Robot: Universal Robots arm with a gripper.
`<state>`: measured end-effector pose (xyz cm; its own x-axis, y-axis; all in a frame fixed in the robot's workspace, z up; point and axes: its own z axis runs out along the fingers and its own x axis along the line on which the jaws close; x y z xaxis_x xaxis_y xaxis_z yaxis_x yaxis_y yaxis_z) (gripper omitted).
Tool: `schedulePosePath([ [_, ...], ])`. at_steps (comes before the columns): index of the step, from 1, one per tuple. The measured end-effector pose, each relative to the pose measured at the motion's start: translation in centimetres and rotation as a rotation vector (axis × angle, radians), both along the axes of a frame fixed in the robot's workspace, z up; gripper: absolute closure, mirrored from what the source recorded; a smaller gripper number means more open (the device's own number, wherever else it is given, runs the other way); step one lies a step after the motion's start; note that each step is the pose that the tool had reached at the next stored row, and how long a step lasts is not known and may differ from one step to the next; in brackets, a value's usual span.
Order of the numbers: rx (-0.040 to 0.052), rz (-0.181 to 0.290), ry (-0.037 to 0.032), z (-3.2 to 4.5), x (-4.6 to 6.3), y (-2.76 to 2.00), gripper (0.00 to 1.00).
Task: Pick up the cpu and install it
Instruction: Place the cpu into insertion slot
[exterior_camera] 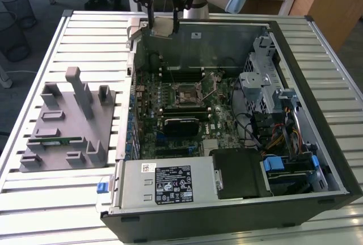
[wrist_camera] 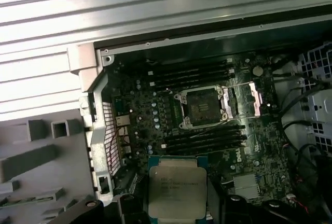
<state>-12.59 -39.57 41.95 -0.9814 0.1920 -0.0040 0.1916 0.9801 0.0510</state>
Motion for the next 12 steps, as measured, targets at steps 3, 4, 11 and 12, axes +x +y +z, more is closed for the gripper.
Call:
schedulePosePath([
  [3, 0.0000, -0.055, -0.0002, -0.08, 0.00, 0.00, 0.46],
  [4, 0.0000, -0.073, -0.0002, -0.10, 0.00, 0.00, 0.46],
  [11, 0.0000, -0.196, -0.0004, -0.23, 0.00, 0.00, 0.46],
  [12, -0.0001, -0.214, -0.0003, -0.24, 0.00, 0.00, 0.46],
])
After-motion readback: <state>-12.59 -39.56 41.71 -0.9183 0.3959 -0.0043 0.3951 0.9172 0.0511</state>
